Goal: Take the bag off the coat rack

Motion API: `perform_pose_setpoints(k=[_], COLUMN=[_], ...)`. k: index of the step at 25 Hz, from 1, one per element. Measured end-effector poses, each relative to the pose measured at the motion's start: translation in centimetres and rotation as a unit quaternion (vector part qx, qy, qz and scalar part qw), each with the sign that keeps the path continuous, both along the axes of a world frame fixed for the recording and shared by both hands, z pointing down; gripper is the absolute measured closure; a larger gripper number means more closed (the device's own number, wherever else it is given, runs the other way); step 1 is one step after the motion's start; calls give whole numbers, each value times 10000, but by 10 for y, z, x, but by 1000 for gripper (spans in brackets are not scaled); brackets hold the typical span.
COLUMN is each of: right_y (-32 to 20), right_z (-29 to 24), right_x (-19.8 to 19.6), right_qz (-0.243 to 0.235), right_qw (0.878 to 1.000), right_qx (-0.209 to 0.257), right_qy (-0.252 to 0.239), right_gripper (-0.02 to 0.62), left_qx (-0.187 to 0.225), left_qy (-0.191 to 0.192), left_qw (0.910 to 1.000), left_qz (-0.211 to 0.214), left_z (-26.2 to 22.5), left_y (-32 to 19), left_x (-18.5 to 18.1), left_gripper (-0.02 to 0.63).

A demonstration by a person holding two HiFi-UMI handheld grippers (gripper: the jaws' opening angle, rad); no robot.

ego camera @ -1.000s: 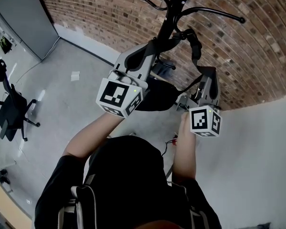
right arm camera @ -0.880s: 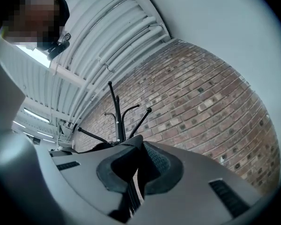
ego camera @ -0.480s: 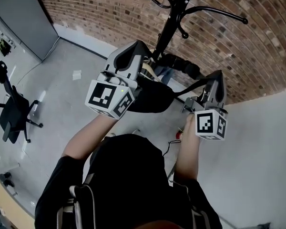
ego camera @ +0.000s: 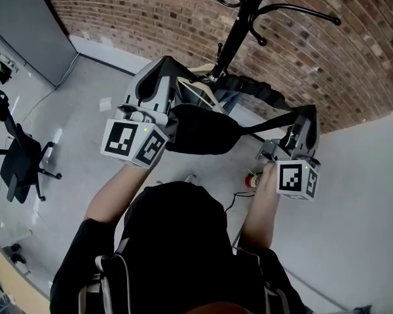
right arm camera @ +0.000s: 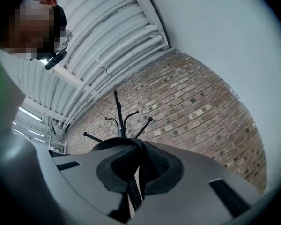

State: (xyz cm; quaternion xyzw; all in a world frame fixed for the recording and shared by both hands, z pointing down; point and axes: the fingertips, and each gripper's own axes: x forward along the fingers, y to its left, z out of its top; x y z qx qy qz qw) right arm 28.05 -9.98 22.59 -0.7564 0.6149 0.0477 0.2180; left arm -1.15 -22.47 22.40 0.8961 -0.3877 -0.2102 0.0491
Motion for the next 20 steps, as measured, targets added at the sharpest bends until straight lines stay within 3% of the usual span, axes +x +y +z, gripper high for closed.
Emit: perform_pose_setpoints(k=[4,8,20], right_y=[14,27,52], right_z=[4,6,61], right_x=[-7,-16,-46], right_qz=[72,129,242], right_qw=[9999,9992,9928], right_qx=[-89,-244,-997], right_qy=[-64,289,619], right_gripper=[574,574,574], left_qx=[-155,-363,-604], left_qy=[100,148,-238], left_qw=[9998,9991,9963], left_qz=[86,158,562], left_z=[3,14,65], left_y=[2,5,17], left_x=[-19,-34,-57], left_gripper=[584,584,584])
